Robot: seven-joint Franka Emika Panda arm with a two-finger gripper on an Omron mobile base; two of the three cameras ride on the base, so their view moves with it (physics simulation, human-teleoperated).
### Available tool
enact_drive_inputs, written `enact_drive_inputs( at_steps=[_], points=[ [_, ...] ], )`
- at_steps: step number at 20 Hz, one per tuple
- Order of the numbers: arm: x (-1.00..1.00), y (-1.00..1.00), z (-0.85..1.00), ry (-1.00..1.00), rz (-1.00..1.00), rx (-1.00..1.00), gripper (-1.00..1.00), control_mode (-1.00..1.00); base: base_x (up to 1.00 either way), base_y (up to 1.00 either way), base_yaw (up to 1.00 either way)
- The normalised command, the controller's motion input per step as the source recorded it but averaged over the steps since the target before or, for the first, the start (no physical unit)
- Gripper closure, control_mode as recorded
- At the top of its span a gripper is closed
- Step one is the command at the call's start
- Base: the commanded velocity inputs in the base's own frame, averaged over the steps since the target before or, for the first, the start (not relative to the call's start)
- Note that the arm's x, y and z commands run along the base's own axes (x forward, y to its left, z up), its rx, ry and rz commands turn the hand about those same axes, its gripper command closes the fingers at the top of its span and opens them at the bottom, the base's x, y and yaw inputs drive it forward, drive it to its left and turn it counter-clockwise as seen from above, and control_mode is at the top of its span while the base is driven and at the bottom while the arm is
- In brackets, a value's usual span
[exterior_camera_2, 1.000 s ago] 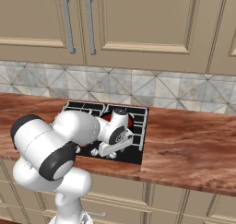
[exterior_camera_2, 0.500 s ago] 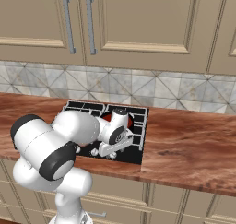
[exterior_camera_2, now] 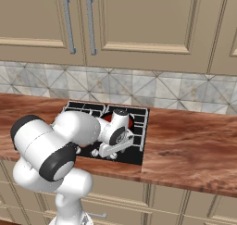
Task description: Wait until the marinara sauce is simmered to a deep red color and then turn off the stove.
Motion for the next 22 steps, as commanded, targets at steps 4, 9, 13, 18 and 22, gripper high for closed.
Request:
enact_drive_inputs(
  at_steps=[4, 9, 13, 18, 22],
  points=[
    [0.0, 0.0, 0.0, 0.0, 0.0, 0.0, -1.0, -1.0, 0.0, 0.0, 0.0],
    [0.0, 0.0, 0.0, 0.0, 0.0, 0.0, -1.0, -1.0, 0.0, 0.0, 0.0],
    [0.0, 0.0, 0.0, 0.0, 0.0, 0.0, -1.0, -1.0, 0.0, 0.0, 0.0],
    [0.0, 0.0, 0.0, 0.0, 0.0, 0.0, -1.0, -1.0, 0.0, 0.0, 0.0],
    [0.0, 0.0, 0.0, 0.0, 0.0, 0.0, -1.0, -1.0, 0.0, 0.0, 0.0]
  ],
)
